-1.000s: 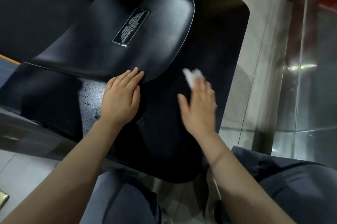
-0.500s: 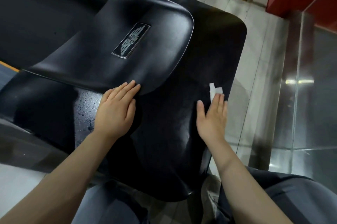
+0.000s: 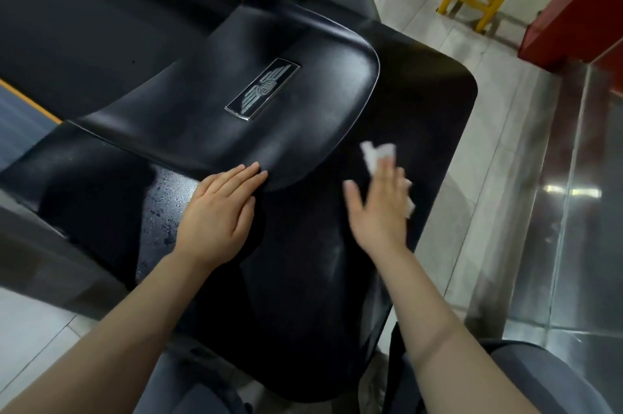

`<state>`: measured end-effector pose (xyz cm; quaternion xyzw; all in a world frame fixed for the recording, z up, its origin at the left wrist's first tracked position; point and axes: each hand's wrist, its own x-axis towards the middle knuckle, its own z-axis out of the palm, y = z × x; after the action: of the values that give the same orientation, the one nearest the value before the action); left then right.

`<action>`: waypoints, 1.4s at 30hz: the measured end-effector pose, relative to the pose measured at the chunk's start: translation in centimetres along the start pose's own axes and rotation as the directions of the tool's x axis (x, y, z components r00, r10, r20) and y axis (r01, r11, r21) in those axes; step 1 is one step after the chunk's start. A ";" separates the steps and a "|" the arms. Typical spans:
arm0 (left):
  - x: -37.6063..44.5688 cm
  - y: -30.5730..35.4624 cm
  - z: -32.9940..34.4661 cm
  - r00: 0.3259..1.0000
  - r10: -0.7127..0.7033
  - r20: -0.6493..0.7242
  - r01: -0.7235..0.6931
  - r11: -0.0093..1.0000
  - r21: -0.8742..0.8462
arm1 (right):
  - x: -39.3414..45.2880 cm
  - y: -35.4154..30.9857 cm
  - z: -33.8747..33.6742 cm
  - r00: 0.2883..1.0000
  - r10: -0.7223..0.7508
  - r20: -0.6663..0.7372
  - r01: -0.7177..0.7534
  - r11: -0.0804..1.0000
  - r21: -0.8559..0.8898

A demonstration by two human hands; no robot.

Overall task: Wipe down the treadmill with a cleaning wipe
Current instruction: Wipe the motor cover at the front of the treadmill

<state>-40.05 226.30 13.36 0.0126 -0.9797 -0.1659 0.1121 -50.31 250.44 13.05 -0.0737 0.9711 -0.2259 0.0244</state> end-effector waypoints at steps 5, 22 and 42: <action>0.0 -0.3 -0.1 1.000 0.001 0.032 -0.001 1.000 0.006 | 3.2 3.3 -0.8 0.999 -0.030 -0.032 0.030 1.000 -0.002; -0.7 -4.3 -1.0 0.776 -0.603 -0.184 0.568 0.795 -0.212 | 5.0 0.9 -1.8 0.996 -0.064 0.059 0.067 0.996 -0.051; -1.8 -5.7 -0.3 0.546 -0.815 -0.193 0.800 0.576 -0.169 | 5.5 -19.4 6.7 0.394 -0.726 0.563 0.871 0.491 0.024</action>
<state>-38.26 220.92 11.38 0.4787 -0.8358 -0.2258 0.1458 -52.59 229.45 15.58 -0.5938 0.7887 -0.0439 0.1530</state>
